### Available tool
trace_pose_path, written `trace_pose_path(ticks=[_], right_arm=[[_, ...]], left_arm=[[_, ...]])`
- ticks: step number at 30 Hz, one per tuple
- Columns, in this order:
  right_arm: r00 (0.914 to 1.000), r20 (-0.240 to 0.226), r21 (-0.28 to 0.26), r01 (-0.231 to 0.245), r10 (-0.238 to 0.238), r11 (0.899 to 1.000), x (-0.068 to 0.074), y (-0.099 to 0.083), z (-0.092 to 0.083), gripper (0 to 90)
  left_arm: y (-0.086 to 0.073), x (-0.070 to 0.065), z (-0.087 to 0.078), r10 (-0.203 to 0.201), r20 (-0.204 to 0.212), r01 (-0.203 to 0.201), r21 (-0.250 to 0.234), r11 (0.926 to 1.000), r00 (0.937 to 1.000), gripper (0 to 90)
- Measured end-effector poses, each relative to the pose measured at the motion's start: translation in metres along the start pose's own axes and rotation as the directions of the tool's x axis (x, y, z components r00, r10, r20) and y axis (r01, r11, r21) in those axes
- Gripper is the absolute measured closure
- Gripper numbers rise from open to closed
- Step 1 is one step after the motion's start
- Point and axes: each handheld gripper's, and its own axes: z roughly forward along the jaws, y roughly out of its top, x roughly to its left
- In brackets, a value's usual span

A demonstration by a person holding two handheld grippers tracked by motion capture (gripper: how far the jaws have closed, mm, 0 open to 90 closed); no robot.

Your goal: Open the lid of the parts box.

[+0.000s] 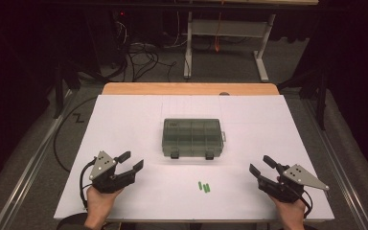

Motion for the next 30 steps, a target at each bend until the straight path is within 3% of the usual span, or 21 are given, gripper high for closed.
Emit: trace_pose_path(ticks=[7,15,30], right_arm=[[0.9994,-0.004,0.008,-0.035,0.035,0.999,-0.001,0.002,0.002,41.7],[1.0,-0.006,0.013,-0.002,0.002,1.0,0.0,0.004,0.006,42.7],[0.9998,-0.02,0.023,0.0,0.001,1.0,0.001,0.013,0.02,47.3]], left_arm=[[0.0,0.0,0.005,0.008,0.001,-0.008,0.008,0.9999,1.0,42.6],[0.001,0.0,0.008,0.008,0.003,-0.008,0.009,0.9999,1.0,43.4],[0.0,-0.001,0.014,0.02,0.01,-0.02,0.01,0.9998,0.9998,44.8]])
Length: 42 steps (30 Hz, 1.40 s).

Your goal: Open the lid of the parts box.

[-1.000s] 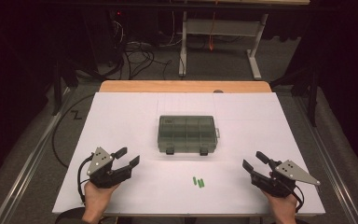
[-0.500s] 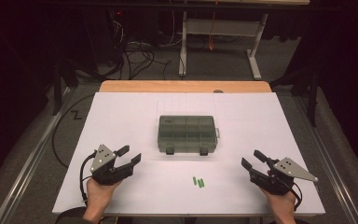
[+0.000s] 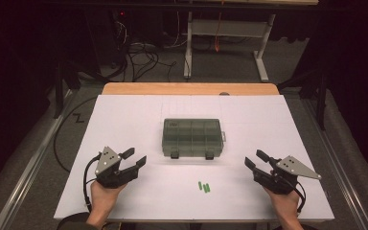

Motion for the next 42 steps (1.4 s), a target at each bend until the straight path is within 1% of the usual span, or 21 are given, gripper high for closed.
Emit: trace_pose_path(ticks=[5,8,16,26,32,42], right_arm=[[1.0,-0.001,0.005,0.002,-0.002,1.0,0.0,0.002,0.004,48.4],[1.0,-0.002,0.01,0.007,-0.007,1.0,0.001,0.003,0.007,48.8],[0.9999,-0.011,0.02,0.009,-0.009,1.0,0.003,0.006,0.014,50.9],[0.9999,-0.015,0.017,0.008,-0.008,1.0,0.002,0.007,0.014,51.0],[0.9998,-0.018,0.009,0.01,-0.009,1.0,0.003,0.007,0.014,51.0],[0.9997,-0.023,0.014,0.01,-0.01,1.0,0.003,0.007,0.015,51.5]], left_arm=[[0.0,-0.001,0.003,0.006,-0.001,-0.006,0.005,1.0,1.0,46.1],[0.0,-0.001,0.005,0.0,0.002,0.0,0.001,1.0,1.0,46.7],[-0.001,-0.002,0.011,-0.001,0.007,0.001,0.011,0.9999,1.0,48.4],[-0.002,-0.003,0.013,-0.001,0.013,0.001,0.014,0.9999,0.9999,48.3],[-0.002,-0.004,0.012,0.003,0.017,-0.003,0.006,1.0,0.9998,48.3],[-0.002,-0.005,0.015,0.003,0.018,-0.003,0.004,1.0,0.9998,49.0]])
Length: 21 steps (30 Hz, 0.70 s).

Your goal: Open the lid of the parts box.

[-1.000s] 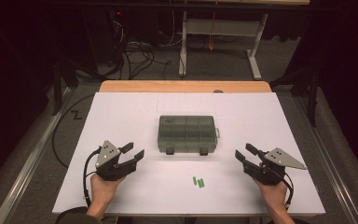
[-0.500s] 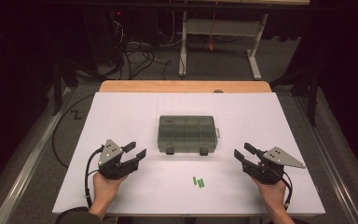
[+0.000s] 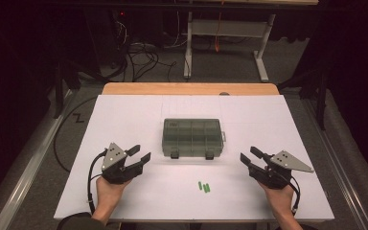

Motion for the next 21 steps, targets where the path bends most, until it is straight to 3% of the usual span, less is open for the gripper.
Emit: trace_pose_path(ticks=[21], right_arm=[[0.9992,-0.04,0.027,0.0,0.001,1.0,0.006,0.005,0.022,55.7]], left_arm=[[-0.004,-0.004,0.013,0.004,0.001,-0.004,0.017,0.9998,1.0,59.4]])
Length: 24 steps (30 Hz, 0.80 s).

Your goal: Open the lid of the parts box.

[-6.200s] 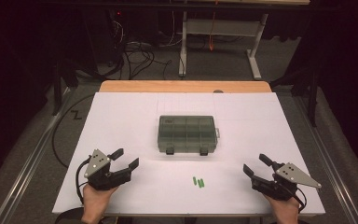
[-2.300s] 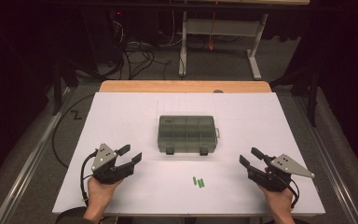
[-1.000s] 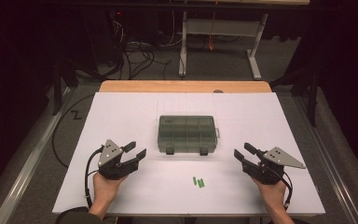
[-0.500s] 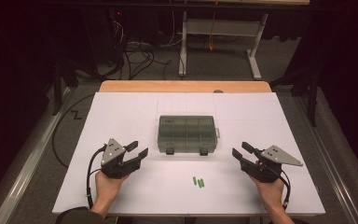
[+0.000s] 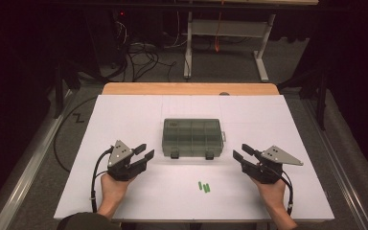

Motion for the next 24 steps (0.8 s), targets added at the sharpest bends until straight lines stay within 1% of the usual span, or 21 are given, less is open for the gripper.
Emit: trace_pose_path(ticks=[9,15,21,22,24], right_arm=[[0.9999,-0.015,0.016,-0.004,0.004,1.0,0.002,0.002,0.009,58.8],[0.9994,-0.032,0.04,-0.009,0.011,0.999,0.004,0.003,0.017,62.4],[0.9986,-0.051,0.064,-0.01,0.013,0.998,0.004,0.004,0.022,70.0],[0.9983,-0.056,0.074,-0.012,0.016,0.997,0.004,0.003,0.024,72.8],[0.9982,-0.057,0.078,-0.013,0.018,0.997,0.004,0.003,0.025,74.1]], left_arm=[[-0.002,0.001,0.007,0.002,0.0,-0.002,0.016,0.9999,1.0,64.8],[-0.003,0.001,0.012,-0.002,0.006,0.002,0.029,0.9996,1.0,68.5],[-0.005,0.002,0.017,-0.003,0.008,0.002,0.059,0.9983,1.0,73.9],[-0.005,0.003,0.018,0.001,0.006,-0.001,0.063,0.998,1.0,75.6],[-0.007,0.004,0.02,-0.002,0.002,0.002,0.071,0.9975,1.0,76.4]])
